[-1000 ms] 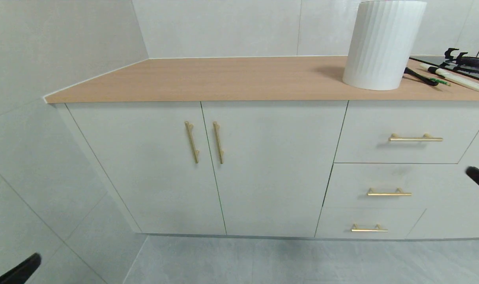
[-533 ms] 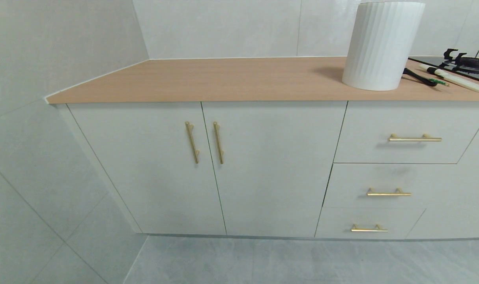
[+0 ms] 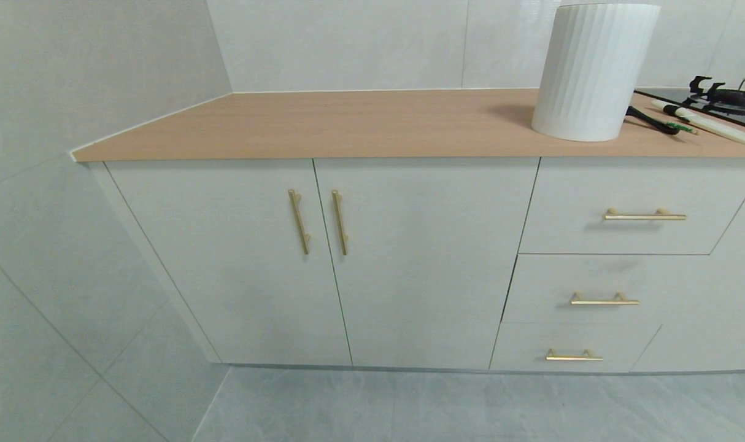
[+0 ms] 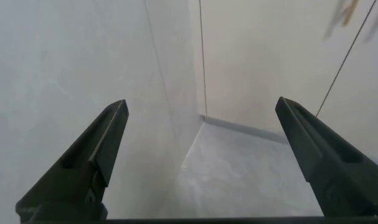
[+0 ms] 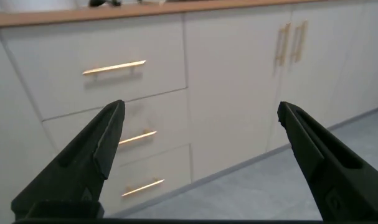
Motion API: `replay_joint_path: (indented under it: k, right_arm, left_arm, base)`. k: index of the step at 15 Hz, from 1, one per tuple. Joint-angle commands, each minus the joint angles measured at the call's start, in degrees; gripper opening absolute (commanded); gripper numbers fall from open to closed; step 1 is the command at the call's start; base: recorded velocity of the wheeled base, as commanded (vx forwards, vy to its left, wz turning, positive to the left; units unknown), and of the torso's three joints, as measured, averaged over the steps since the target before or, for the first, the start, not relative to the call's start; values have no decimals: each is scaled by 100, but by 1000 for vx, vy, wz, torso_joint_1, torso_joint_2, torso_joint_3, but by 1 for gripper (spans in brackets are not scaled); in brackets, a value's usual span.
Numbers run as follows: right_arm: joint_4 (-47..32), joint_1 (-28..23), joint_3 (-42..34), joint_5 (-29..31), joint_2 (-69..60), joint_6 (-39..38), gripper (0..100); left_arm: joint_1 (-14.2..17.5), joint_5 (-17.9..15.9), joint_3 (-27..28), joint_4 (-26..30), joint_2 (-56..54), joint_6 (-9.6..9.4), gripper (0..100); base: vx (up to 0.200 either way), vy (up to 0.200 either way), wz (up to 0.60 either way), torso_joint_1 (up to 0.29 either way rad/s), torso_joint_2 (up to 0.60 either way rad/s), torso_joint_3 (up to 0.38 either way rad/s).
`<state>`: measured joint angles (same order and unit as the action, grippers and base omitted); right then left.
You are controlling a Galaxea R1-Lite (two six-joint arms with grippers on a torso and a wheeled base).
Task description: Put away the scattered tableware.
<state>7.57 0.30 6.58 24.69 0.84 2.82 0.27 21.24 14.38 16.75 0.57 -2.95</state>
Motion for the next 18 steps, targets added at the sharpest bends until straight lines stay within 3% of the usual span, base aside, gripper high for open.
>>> replay_joint_path:
  k: [1,3,5,7,18]
  right_arm:
    - [-10,-30,-650,-790,-84,-343,100]
    - [-590,-30,-641,-1133,-75,-466,100]
    - [-529,-30,-641,-1458,-75,-449,100]
    - [-889,-30,-614,-2398,-75,-290,100]
    - [-810,-30,-641,-2433,-84,-255,100]
  left_arm:
    - [17,-542,-1034,-1130,-57,102,100]
    - [17,-1350,-1307,-1657,-57,233,100]
    - [17,-1948,-1438,-1701,-57,233,100]
    - [8,-2001,-1438,-1693,-57,251,100]
    - [8,-2001,-1438,-1684,-57,304,100]
  base:
    - [0,0,0,0,0,0]
    - [0,0,0,0,0,0]
    - [0,0,0,0,0,0]
    - [0,0,0,0,0,0]
    - [0,0,0,0,0,0]
